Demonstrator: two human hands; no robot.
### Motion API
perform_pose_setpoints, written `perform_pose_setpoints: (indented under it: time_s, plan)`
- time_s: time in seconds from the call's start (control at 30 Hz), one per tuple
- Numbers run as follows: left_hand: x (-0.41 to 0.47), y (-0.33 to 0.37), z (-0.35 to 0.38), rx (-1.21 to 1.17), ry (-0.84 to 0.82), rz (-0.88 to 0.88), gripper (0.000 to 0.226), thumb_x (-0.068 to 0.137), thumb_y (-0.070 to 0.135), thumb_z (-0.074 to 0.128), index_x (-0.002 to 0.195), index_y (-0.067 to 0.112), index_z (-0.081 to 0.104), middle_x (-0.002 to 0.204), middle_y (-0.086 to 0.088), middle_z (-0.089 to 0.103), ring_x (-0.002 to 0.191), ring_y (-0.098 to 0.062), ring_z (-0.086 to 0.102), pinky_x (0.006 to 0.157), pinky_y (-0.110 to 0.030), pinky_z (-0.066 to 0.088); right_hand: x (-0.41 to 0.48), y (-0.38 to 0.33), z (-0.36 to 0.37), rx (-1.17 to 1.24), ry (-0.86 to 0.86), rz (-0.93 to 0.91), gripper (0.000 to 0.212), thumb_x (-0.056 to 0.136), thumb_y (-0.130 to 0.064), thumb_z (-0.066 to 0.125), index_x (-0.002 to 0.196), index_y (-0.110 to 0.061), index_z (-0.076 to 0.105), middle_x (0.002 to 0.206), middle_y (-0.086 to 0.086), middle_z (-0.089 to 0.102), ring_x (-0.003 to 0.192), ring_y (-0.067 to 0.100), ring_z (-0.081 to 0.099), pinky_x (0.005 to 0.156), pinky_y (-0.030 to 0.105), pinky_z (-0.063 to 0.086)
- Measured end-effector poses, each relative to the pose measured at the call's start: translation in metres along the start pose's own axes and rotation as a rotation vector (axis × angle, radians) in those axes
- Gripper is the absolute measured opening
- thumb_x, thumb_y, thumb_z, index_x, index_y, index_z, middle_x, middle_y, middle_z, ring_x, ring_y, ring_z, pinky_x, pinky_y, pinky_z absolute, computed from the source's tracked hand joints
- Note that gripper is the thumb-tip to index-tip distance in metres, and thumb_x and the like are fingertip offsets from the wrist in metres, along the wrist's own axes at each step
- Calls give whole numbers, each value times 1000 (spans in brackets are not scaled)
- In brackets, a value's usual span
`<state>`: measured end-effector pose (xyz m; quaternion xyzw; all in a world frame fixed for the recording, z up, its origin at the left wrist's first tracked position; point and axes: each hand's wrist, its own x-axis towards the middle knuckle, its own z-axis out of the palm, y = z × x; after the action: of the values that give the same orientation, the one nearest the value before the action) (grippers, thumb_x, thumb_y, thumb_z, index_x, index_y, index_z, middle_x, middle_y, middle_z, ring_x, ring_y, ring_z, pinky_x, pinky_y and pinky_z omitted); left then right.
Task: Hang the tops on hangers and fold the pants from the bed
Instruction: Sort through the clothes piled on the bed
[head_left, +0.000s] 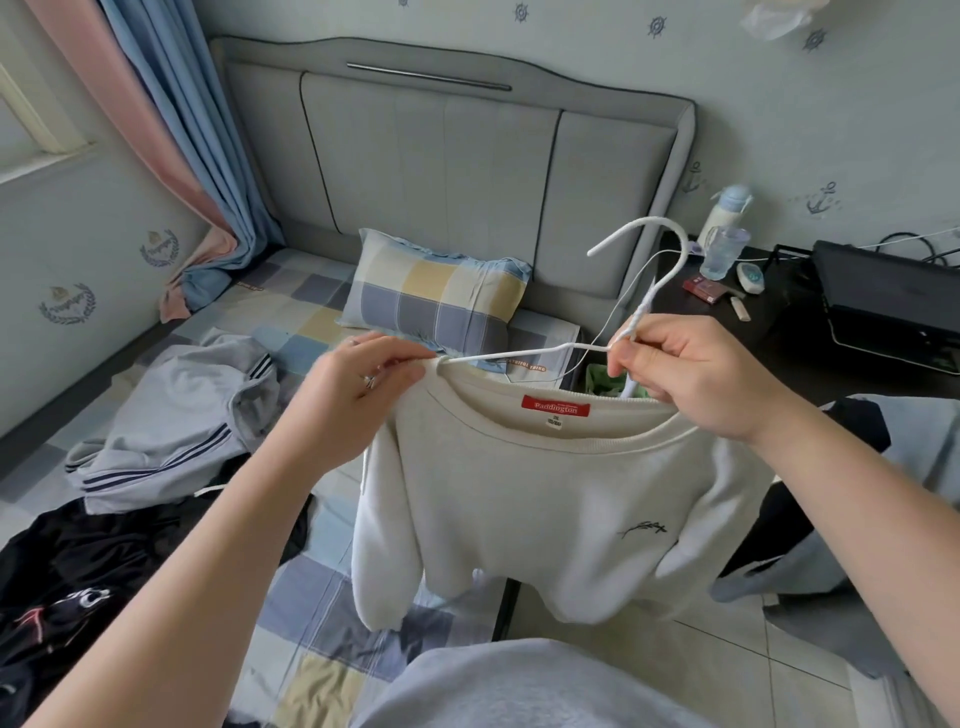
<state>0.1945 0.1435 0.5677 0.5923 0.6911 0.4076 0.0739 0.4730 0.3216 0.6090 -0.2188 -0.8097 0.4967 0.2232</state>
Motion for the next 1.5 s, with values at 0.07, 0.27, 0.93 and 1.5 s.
perform_pose_setpoints:
  time_s: [0.07,0.27,0.93,1.5]
  plan:
    - [3,8,10,76,-33,39,15,100,10,58,108,7,70,95,6,63,90,-6,55,82,-13,41,4,1,3,-20,-2,-7,24,95,-32,54,78,-21,67,52,-5,36,48,12,28,46,21,25]
    - [-3,15,28,-19,62,-22,15,101,2,49,88,10,51,71,9,46,69,-11,43,64,-31,34,7,5,-5,-118,11,-11,13,97,-26,63,88,-26,74,68,2,65,64,10,57,66,20,49]
    - [11,-20,-14,-20,249,-79,16,97,16,54,94,29,61,83,8,62,77,-7,53,69,-21,41,-49,69,-56,-359,240,360,15,86,-17,76,78,-29,71,83,-2,70,84,25,67,87,52,54]
    - [70,70,103,-223,-62,70,13,94,29,50,86,24,59,60,11,44,56,-5,36,53,-18,30,-172,87,-88,-855,757,-6,24,97,-8,47,100,10,64,76,4,54,64,10,44,63,18,32]
